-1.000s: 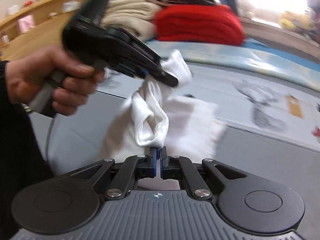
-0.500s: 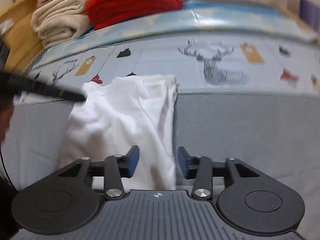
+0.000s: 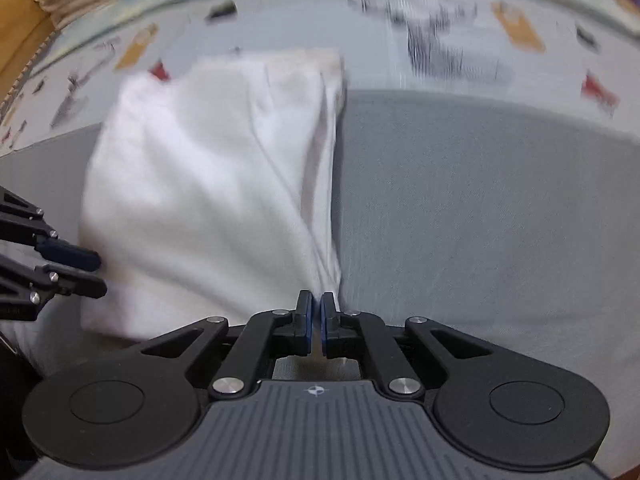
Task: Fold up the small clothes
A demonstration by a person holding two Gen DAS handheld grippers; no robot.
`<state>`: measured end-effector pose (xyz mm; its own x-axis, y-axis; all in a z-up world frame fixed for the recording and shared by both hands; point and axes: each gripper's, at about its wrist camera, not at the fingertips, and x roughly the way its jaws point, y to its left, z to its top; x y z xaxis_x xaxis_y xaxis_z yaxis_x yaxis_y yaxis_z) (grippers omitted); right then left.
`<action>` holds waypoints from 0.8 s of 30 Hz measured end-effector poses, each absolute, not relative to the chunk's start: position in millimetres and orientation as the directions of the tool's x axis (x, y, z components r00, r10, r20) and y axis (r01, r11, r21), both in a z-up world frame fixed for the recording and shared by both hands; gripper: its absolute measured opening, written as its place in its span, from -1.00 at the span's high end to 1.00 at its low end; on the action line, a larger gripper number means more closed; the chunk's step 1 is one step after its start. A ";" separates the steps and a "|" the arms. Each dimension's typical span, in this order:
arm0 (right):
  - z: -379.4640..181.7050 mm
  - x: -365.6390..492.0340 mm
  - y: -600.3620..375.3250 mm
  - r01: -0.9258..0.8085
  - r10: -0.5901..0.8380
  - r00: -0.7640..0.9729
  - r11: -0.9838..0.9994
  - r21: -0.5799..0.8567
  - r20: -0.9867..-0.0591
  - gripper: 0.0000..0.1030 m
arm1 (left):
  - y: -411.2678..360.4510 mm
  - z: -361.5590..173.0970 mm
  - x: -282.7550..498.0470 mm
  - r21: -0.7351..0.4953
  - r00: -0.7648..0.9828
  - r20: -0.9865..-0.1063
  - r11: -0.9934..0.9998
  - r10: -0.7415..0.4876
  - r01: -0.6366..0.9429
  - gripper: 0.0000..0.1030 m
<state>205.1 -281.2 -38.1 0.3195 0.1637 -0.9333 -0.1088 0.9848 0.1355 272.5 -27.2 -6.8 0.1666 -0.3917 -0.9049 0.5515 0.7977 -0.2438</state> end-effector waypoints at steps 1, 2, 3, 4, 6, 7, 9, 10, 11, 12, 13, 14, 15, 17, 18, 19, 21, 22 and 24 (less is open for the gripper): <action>-26.3 209.0 -284.4 -0.107 0.185 0.356 0.982 0.157 -0.916 0.90 | -19.8 -3.4 277.4 -0.257 0.191 -0.894 0.812 -0.406 0.524 0.53; -15.2 215.2 -288.4 -0.104 0.216 0.391 0.976 0.190 -0.894 0.83 | -13.1 -2.1 281.2 -0.260 0.212 -0.888 0.827 -0.408 0.499 0.53; -5.8 223.3 -292.8 -0.099 0.243 0.428 0.970 0.222 -0.870 0.67 | -10.0 -1.9 285.7 -0.249 0.226 -0.892 0.841 -0.393 0.480 0.50; 0.9 232.0 -296.8 -0.092 0.255 0.462 0.966 0.240 -0.849 0.59 | -7.4 -4.2 287.4 -0.227 0.233 -0.901 0.855 -0.366 0.466 0.50; 9.1 248.7 -303.2 -0.070 0.241 0.527 0.968 0.240 -0.815 0.37 | -4.0 -15.2 290.5 -0.166 0.216 -0.932 0.874 -0.290 0.457 0.50; 9.8 255.8 -305.1 -0.056 0.228 0.559 0.970 0.238 -0.797 0.34 | -6.4 -20.8 290.4 -0.138 0.208 -0.944 0.878 -0.257 0.458 0.49; -0.2 271.7 -307.9 -0.038 0.234 0.582 0.965 0.261 -0.779 0.31 | -4.5 -21.9 293.8 -0.147 0.201 -0.945 0.884 -0.258 0.443 0.47; -8.4 280.3 -307.9 -0.036 0.247 0.569 0.960 0.277 -0.785 0.31 | -2.2 -20.2 296.5 -0.160 0.205 -0.941 0.888 -0.270 0.432 0.47; -18.6 289.9 -305.1 -0.034 0.261 0.545 0.956 0.291 -0.797 0.31 | 0.2 -17.4 296.3 -0.167 0.212 -0.938 0.891 -0.276 0.422 0.47; -25.4 297.4 -303.1 -0.030 0.269 0.529 0.954 0.298 -0.805 0.31 | 0.0 -16.2 297.6 -0.172 0.215 -0.936 0.895 -0.279 0.411 0.47; -30.8 304.1 -300.4 -0.029 0.274 0.522 0.952 0.304 -0.808 0.31 | 1.2 -16.2 299.4 -0.179 0.214 -0.935 0.898 -0.282 0.401 0.47; -37.1 311.8 -296.9 -0.025 0.275 0.514 0.952 0.307 -0.813 0.31 | 2.2 -15.0 301.1 -0.182 0.214 -0.935 0.901 -0.283 0.394 0.47; -43.3 318.7 -294.1 -0.019 0.275 0.504 0.951 0.308 -0.818 0.31 | 3.5 -13.7 302.6 -0.186 0.216 -0.934 0.902 -0.286 0.389 0.47; -53.9 326.7 -290.4 -0.007 0.298 0.474 0.942 0.335 -0.829 0.31 | 5.0 -13.8 305.9 -0.196 0.216 -0.931 0.903 -0.294 0.383 0.47; -59.3 331.0 -288.4 -0.004 0.301 0.455 0.942 0.336 -0.838 0.32 | 4.6 -13.6 309.0 -0.201 0.217 -0.930 0.904 -0.297 0.379 0.47; -63.0 334.1 -286.2 -0.010 0.305 0.442 0.942 0.335 -0.843 0.38 | 5.8 -12.2 310.2 -0.202 0.223 -0.928 0.905 -0.299 0.373 0.47; -62.9 336.1 -282.0 -0.042 0.328 0.437 0.938 0.345 -0.838 0.92 | 10.7 -6.4 314.5 -0.192 0.264 -0.919 0.917 -0.293 0.349 0.47; -57.8 336.1 -280.6 -0.059 0.318 0.465 0.942 0.330 -0.826 0.93 | 14.6 -2.9 317.4 -0.196 0.288 -0.911 0.923 -0.296 0.331 0.47; -46.4 335.1 -289.6 -0.039 0.325 0.529 0.932 0.359 -0.784 0.93 | 22.2 4.0 323.7 -0.218 0.332 -0.890 0.931 -0.312 0.292 0.47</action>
<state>335.1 -289.6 -46.4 0.5294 0.3246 -0.7838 -0.0395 0.9323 0.3594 323.7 22.2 4.0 0.3317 -0.3121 -0.8903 0.2918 0.9314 -0.2178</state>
